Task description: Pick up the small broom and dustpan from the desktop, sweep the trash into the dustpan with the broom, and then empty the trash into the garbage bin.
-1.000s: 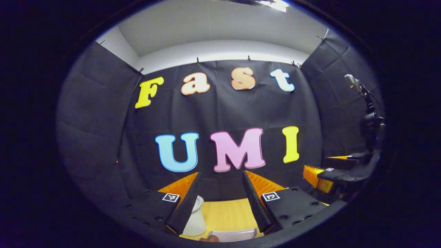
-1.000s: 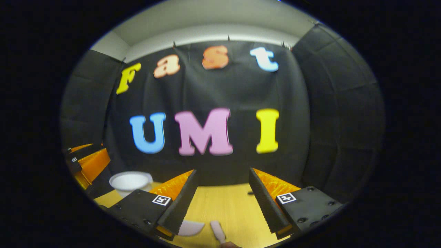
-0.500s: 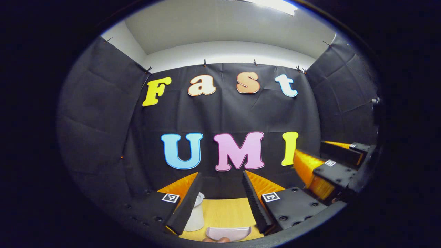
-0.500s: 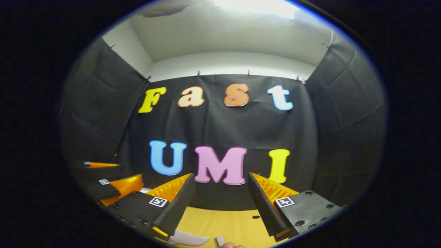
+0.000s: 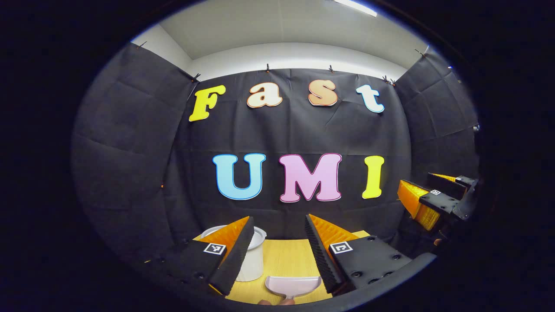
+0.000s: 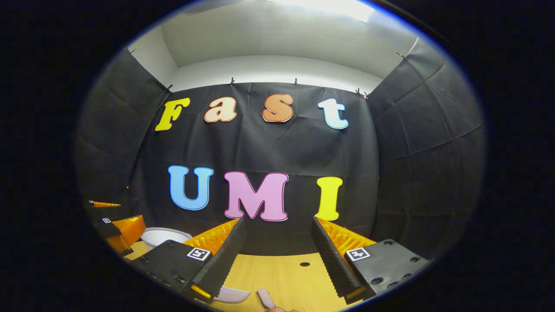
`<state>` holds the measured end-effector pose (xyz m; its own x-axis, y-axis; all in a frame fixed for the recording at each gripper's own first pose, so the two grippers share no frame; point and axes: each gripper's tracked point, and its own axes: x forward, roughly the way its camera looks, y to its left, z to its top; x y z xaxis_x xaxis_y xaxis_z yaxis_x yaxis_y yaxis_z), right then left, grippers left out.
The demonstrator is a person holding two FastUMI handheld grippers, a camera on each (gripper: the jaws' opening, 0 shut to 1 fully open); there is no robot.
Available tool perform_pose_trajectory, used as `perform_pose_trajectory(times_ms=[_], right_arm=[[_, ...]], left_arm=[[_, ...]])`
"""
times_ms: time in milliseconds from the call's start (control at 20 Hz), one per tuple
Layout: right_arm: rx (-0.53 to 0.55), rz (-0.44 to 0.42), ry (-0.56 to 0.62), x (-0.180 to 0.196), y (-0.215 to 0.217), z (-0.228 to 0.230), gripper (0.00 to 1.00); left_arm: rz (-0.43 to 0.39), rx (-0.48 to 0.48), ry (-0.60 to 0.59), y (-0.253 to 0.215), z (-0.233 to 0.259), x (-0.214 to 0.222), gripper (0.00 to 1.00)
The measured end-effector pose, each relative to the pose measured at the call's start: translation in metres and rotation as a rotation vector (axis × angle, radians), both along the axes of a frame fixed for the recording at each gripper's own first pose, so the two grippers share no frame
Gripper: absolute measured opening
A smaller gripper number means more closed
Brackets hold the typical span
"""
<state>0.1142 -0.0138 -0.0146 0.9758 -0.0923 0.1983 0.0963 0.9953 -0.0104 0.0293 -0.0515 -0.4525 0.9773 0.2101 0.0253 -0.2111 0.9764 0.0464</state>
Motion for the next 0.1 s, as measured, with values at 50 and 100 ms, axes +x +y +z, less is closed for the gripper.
perform_pose_trajectory(times_ms=[50, 100], right_arm=[[-0.001, -0.008, -0.001, -0.0014, -0.0042, -0.0005, 0.97], [-0.002, -0.013, -0.001, -0.0036, -0.008, -0.0009, 0.97]], left_arm=[[0.001, -0.001, 0.011, -0.001, -0.0025, 0.0019, 0.7], [0.001, -0.002, 0.02, -0.0019, -0.0062, 0.006, 0.7]])
